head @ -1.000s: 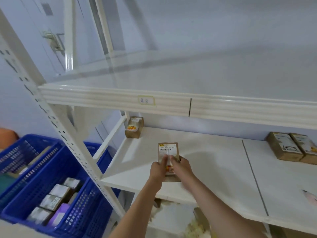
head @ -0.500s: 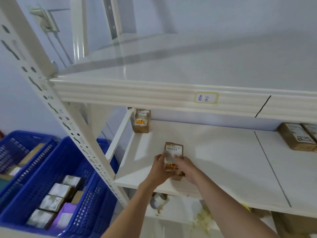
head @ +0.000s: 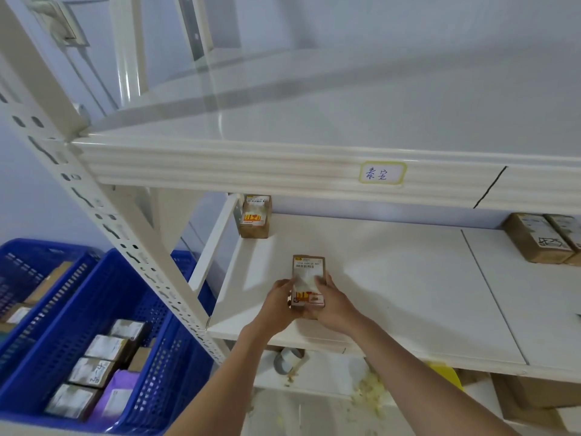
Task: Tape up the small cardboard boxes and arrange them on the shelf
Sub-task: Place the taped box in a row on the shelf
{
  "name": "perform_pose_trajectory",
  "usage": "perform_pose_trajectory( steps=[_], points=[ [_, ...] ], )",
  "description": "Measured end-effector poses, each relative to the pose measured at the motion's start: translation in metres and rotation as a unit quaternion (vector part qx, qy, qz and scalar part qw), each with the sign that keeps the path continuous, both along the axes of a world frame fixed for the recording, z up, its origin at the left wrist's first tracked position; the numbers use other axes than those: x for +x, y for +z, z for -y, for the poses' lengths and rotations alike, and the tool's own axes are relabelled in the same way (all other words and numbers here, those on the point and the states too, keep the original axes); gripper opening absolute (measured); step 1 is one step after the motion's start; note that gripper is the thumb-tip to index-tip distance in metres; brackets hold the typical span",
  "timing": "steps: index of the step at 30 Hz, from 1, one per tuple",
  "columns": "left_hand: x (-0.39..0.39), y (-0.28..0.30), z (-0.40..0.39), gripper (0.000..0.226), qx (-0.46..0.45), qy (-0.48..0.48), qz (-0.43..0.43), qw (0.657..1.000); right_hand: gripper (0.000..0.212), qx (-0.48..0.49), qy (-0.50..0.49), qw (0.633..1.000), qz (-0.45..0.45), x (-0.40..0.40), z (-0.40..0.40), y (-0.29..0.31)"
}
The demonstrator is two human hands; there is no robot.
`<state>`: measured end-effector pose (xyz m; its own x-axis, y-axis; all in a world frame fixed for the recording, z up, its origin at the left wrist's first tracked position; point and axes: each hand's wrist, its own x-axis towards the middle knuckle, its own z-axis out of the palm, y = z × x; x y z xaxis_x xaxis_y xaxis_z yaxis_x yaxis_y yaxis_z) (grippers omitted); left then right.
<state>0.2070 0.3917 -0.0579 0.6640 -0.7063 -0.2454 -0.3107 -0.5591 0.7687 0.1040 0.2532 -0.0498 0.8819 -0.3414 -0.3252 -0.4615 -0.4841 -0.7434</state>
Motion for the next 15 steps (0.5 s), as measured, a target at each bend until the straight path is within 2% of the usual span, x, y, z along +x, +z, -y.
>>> perform_pose_trajectory(
  steps=[2, 4, 7, 11, 13, 15],
  points=[
    [0.007, -0.003, 0.000, 0.073, 0.005, 0.000, 0.016, 1.000, 0.072, 0.090, -0.014, 0.995, 0.044, 0.002, 0.002, 0.000],
    [0.012, -0.004, 0.002, 0.069, 0.005, -0.001, 0.027, 1.000, 0.042, 0.186, -0.075, 0.976, 0.090, 0.006, 0.001, 0.002],
    [0.017, -0.003, 0.006, 0.077, 0.001, 0.007, 0.035, 0.999, 0.034, 0.253, -0.134, 0.952, 0.108, 0.019, 0.003, 0.001],
    [0.029, -0.003, 0.013, 0.065, -0.018, 0.018, 0.048, 0.999, 0.046, 0.191, -0.111, 0.970, 0.101, 0.035, 0.007, 0.004],
    [0.038, -0.005, 0.017, 0.057, -0.022, 0.028, 0.067, 0.997, 0.044, 0.123, -0.106, 0.982, 0.097, 0.046, 0.008, 0.002],
    [0.048, -0.006, 0.022, 0.054, -0.016, 0.035, 0.095, 0.995, 0.040, 0.015, -0.102, 0.991, 0.086, 0.058, 0.010, -0.002]
  ],
)
